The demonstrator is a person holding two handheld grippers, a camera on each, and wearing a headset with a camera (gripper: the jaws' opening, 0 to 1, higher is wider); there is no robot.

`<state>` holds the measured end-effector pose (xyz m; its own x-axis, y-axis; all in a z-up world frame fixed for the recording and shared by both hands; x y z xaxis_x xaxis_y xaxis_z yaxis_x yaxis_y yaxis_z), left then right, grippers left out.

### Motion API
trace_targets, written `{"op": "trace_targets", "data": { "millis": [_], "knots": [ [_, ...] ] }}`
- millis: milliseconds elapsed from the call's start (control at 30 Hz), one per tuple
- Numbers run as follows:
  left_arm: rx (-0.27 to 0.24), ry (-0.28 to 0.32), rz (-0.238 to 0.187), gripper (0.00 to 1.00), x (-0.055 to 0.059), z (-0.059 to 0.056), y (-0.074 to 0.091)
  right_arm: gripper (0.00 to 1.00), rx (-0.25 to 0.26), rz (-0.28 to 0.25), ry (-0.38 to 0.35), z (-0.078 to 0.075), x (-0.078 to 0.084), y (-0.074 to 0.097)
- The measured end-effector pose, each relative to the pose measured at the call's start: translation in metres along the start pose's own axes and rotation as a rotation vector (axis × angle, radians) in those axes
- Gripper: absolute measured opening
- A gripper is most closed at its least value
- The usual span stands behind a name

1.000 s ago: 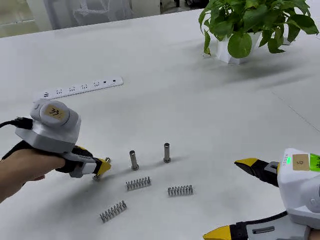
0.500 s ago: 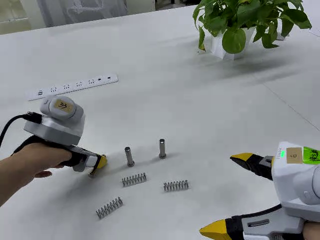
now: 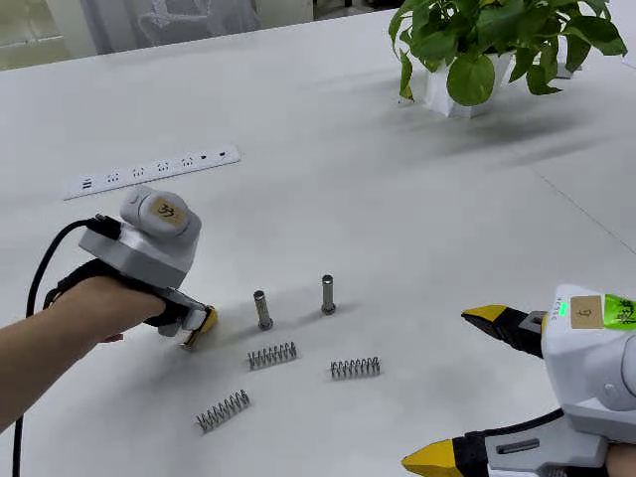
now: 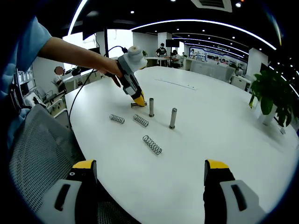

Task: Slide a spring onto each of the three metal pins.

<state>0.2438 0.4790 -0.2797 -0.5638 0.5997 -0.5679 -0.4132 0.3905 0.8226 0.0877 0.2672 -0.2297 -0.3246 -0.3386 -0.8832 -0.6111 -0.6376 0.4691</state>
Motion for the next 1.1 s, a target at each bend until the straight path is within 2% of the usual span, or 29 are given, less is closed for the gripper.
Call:
{"op": "trace_targets", "data": {
  "millis": [200,300,600,733,1100],
  "knots": [
    [-0.020,0.037,0.010,0.08,0.0009,0.0049,-0.0003,0.96,-0.006,0.007,0.004,0.0009,0.0017,-0.0009],
    [-0.022,0.034,0.004,0.08,0.0015,0.0055,0.0000,0.96,-0.007,0.008,0.004,0.0013,0.0017,-0.0010],
    [-0.025,0.053,-0.054,0.08,0.0028,0.0067,0.0010,0.96,-0.007,0.010,0.004,0.0013,0.0021,-0.0009],
    [-0.020,0.085,-0.083,0.08,0.0033,0.0070,0.0019,0.96,-0.012,0.014,0.008,0.0027,0.0025,-0.0010],
    [-0.005,0.105,-0.121,0.08,0.0087,0.0027,0.0073,0.96,-0.012,0.015,0.008,0.0021,0.0031,-0.0009]
  ]
}}
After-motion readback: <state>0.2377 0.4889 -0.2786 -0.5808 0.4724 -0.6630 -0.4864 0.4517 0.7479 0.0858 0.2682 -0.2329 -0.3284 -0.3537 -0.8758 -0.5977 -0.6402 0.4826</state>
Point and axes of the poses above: the centre of the closed fingertips' face, and the gripper's own axes: y roughly backward along the fingers, z roughly to its left, x roughly out of its underside, the point moved 2 cm from there along y, roughly backward along the fingers, and after that the axes turned 8 degrees about -z, right-handed, at the moved point
